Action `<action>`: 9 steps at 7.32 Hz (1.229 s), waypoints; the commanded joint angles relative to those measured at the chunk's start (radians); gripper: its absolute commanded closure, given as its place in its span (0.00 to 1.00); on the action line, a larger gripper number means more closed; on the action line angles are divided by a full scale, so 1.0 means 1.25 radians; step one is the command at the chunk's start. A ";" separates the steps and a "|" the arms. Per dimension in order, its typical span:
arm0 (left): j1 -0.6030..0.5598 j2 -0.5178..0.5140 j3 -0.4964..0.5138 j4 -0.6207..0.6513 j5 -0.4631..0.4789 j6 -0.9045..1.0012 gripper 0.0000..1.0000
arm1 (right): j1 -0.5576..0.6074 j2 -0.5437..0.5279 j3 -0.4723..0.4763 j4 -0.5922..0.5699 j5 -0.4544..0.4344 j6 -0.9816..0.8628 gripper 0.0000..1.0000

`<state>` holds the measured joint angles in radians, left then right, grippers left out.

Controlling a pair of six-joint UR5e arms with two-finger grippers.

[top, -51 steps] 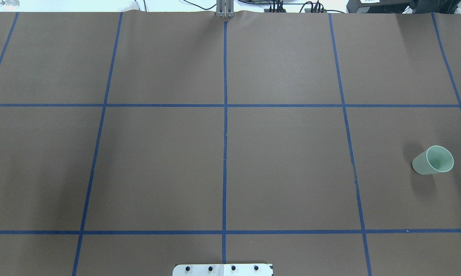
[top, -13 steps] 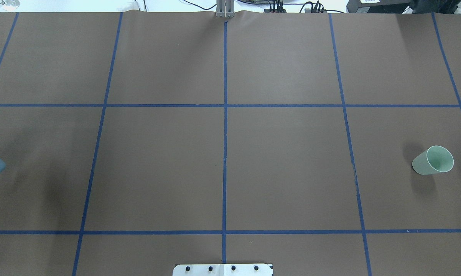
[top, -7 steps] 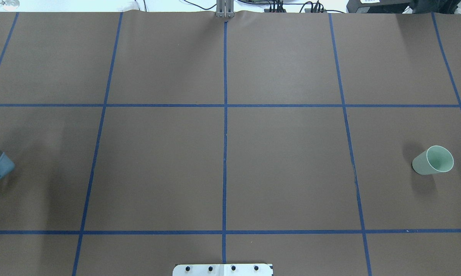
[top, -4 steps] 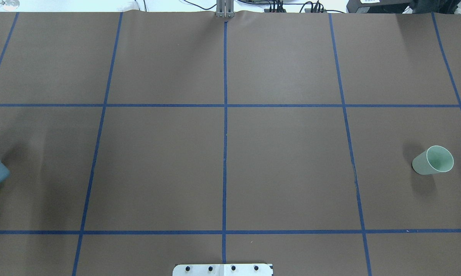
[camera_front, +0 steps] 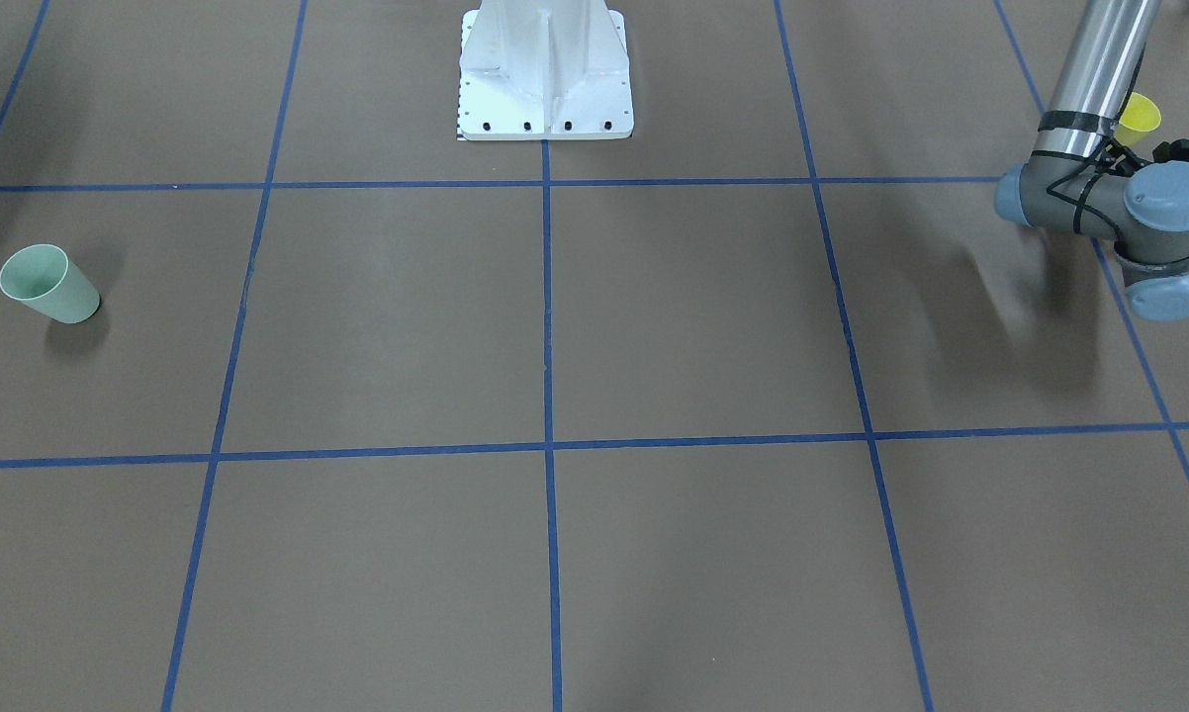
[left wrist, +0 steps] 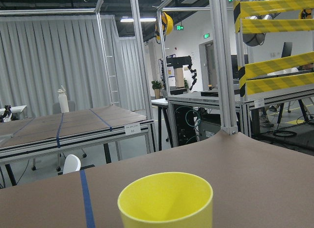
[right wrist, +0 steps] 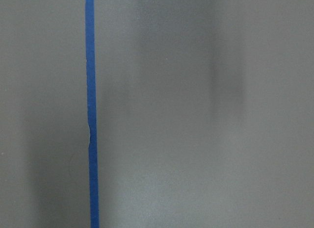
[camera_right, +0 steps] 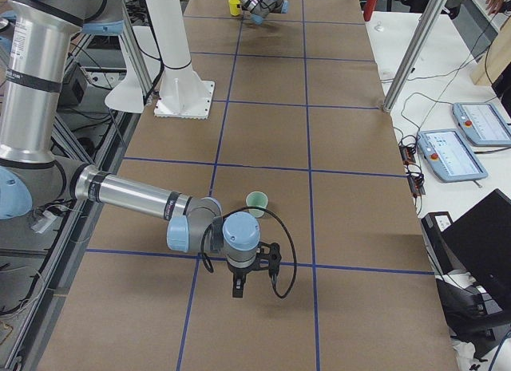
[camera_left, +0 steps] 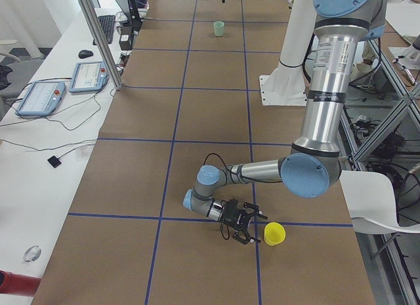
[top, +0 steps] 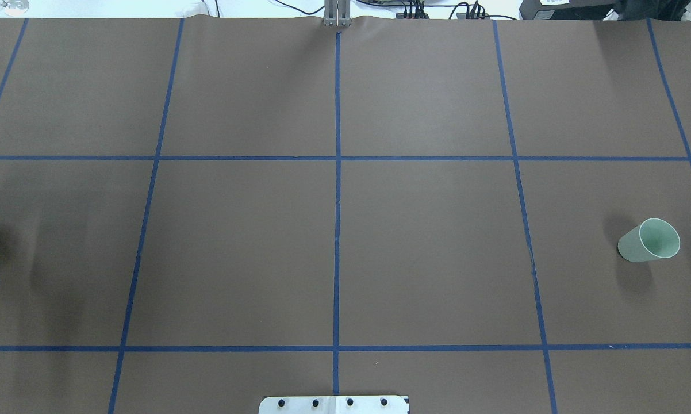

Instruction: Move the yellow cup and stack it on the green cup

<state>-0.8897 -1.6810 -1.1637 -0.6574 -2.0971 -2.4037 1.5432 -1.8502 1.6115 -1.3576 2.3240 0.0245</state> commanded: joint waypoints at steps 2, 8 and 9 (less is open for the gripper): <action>0.016 0.026 0.001 -0.001 -0.051 0.000 0.00 | 0.000 0.000 0.001 0.000 0.000 -0.001 0.00; 0.056 0.056 0.002 -0.002 -0.124 -0.001 0.00 | 0.000 -0.001 -0.001 0.000 0.001 -0.001 0.00; 0.065 0.060 0.007 -0.004 -0.132 -0.003 0.00 | 0.000 -0.001 -0.001 0.000 0.000 -0.001 0.00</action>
<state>-0.8213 -1.6116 -1.1598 -0.6598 -2.2476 -2.4055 1.5432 -1.8511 1.6107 -1.3576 2.3251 0.0230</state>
